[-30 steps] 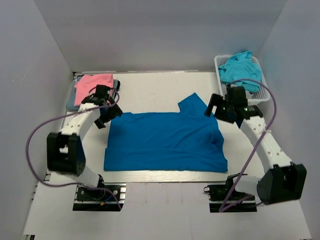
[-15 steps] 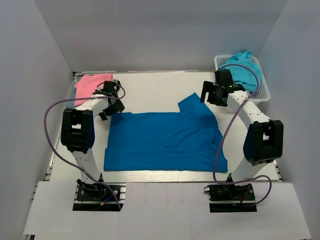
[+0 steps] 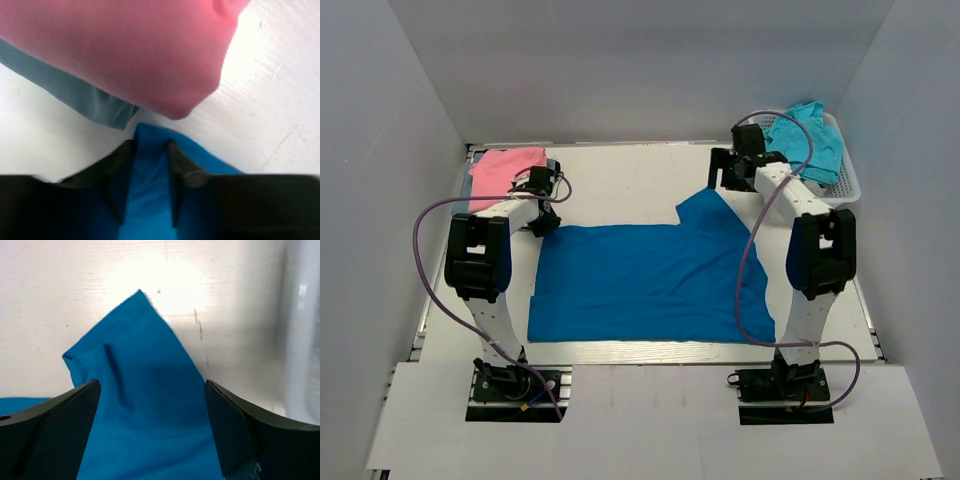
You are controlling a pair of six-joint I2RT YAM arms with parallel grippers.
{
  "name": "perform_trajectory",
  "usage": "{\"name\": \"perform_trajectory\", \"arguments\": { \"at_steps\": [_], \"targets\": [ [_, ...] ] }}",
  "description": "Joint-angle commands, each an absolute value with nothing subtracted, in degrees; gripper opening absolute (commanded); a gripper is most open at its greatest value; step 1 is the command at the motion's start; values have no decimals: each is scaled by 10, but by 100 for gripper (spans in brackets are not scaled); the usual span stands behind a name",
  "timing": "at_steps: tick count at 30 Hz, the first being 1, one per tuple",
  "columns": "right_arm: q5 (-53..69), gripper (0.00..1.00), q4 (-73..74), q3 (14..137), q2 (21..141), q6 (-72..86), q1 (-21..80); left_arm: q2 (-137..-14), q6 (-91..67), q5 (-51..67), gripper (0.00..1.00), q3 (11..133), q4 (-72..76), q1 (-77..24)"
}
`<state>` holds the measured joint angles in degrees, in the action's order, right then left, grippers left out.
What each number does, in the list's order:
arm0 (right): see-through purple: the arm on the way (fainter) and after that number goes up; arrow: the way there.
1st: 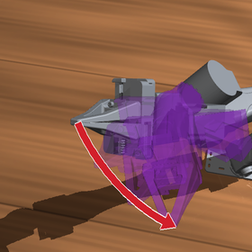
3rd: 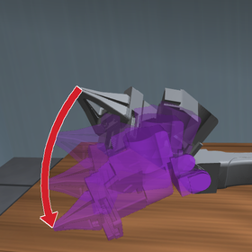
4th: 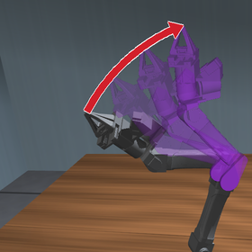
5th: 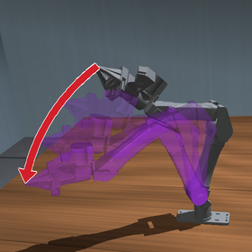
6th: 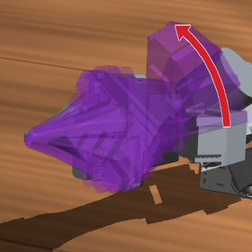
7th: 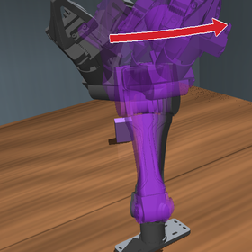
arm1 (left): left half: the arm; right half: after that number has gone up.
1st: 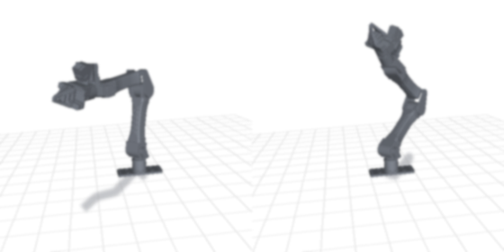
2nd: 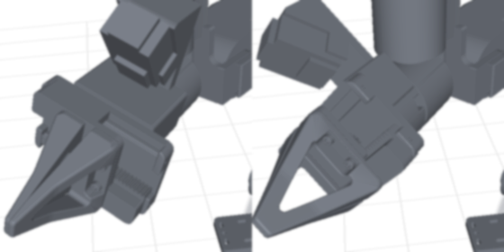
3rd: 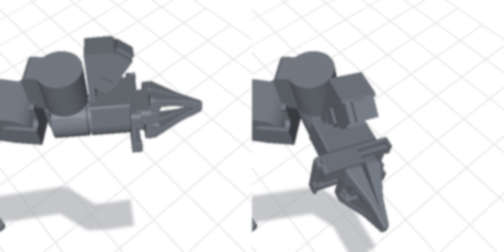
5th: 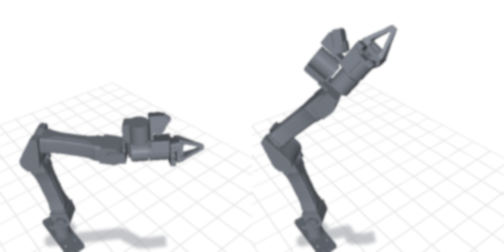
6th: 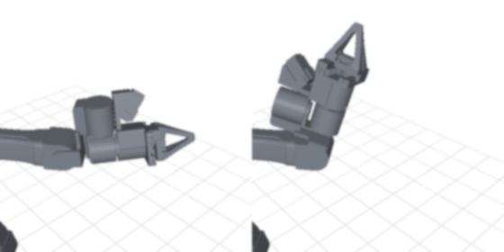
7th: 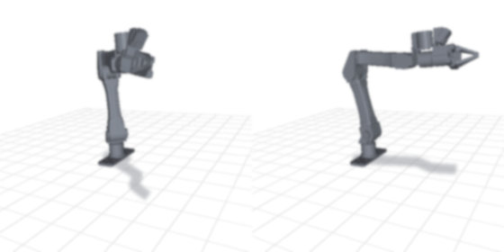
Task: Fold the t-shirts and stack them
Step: Grap the side of the flattened tshirt furthest away from the robot with both arms, then fold the other side of the tshirt into a rectangle
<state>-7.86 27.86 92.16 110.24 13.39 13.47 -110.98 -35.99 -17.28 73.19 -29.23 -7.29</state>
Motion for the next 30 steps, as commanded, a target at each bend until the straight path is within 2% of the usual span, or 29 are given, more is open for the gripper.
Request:
{"name": "perform_trajectory", "arguments": {
  "at_steps": [1, 2, 3, 4, 6, 9, 13, 15, 16, 17, 19, 20, 21, 22, 30],
  "targets": [
    [-91, 90, 251, 962, 1148, 105, 148, -1114, -360, -149, 38, 720, -286, -71],
    [-94, 90, 235, 968, 1156, 107, 149, -1114, -354, -142, 33, 720, -280, -71],
    [-92, 90, 235, 982, 1185, 103, 150, -1114, -354, -135, 18, 720, -280, -71],
    [-89, 90, 236, 991, 1196, 105, 154, -1121, -354, -135, 9, 720, -280, -71],
    [-91, 90, 245, 1035, 1239, 107, 156, -1126, -354, -135, 0, 726, -292, -71],
    [-97, 90, 247, 1081, 1284, 113, 163, -1132, -354, -135, 0, 726, -297, -71],
    [-108, 90, 234, 1085, 1314, 124, 168, -1132, -354, -130, 0, 726, -297, -71],
    [-120, 87, 220, 1082, 1324, 123, 171, -1132, -348, -125, 0, 726, -297, -71],
    [-125, 84, 220, 1078, 1329, 121, 171, -1126, -348, -125, 0, 726, -297, -71],
    [-126, 75, 221, 1078, 1332, 122, 173, -1126, -348, -125, 0, 726, -297, -71],
    [-119, 66, 221, 1071, 1333, 122, 174, -1126, -348, -125, 0, 726, -303, -71],
    [-114, 54, 222, 1060, 1332, 124, 175, -1126, -348, -130, 0, 732, -303, -71],
    [-113, 19, 219, 1056, 1329, 123, 175, -1121, -348, -135, 0, 732, -303, -71],
    [-113, 0, 214, 1049, 1318, 125, 177, -1121, -348, -135, 0, 738, -310, -71],
    [-189, 0, 180, 1014, 1231, 98, 178, -1095, -343, -142, 0, 779, -327, -71]
  ]
}}
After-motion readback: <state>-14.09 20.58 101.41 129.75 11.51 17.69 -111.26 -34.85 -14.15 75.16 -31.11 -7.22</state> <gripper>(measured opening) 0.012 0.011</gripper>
